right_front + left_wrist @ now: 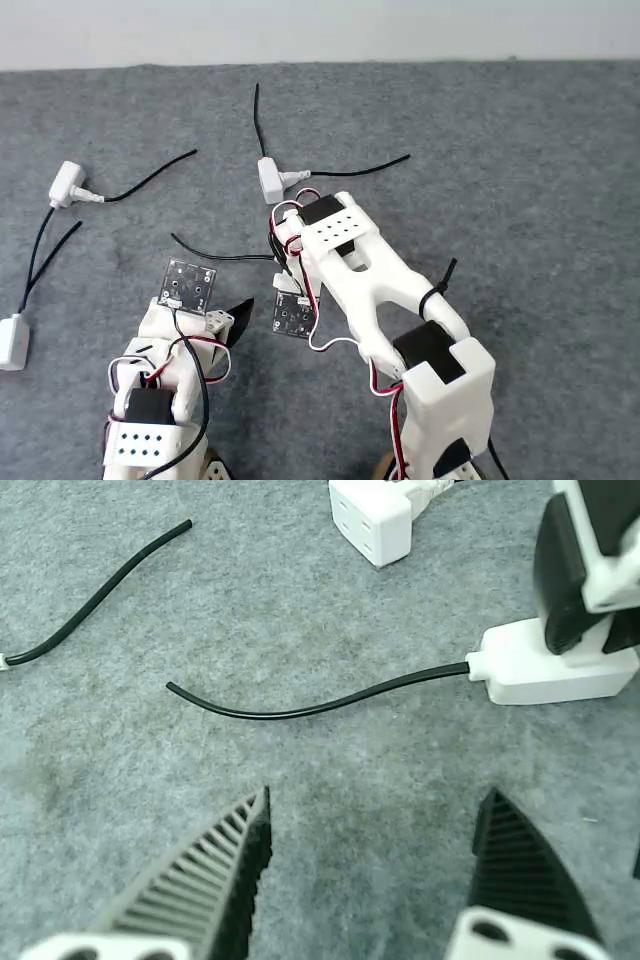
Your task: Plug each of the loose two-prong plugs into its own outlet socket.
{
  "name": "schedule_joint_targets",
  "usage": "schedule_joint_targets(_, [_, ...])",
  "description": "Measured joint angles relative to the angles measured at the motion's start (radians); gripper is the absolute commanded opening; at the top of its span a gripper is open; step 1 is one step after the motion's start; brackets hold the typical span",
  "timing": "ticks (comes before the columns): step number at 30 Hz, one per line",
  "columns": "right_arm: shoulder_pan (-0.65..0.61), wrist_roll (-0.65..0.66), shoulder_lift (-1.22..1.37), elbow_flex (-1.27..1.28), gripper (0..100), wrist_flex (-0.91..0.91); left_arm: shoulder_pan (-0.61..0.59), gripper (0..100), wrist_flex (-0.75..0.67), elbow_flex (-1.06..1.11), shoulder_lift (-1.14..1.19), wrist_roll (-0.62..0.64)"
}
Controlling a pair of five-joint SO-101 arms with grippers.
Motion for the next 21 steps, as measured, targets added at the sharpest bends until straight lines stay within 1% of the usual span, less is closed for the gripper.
schedule_joint_targets(16, [-0.015, 0.0, 0.0, 0.0, 0.9, -0.002, 0.0, 32, 0.0, 0.0, 0.0, 0.0])
schedule_joint_targets(21, [-0.018, 0.0, 0.009, -0.035, 0.9, -0.002, 0.0, 32, 0.0, 0.0, 0.0, 0.0])
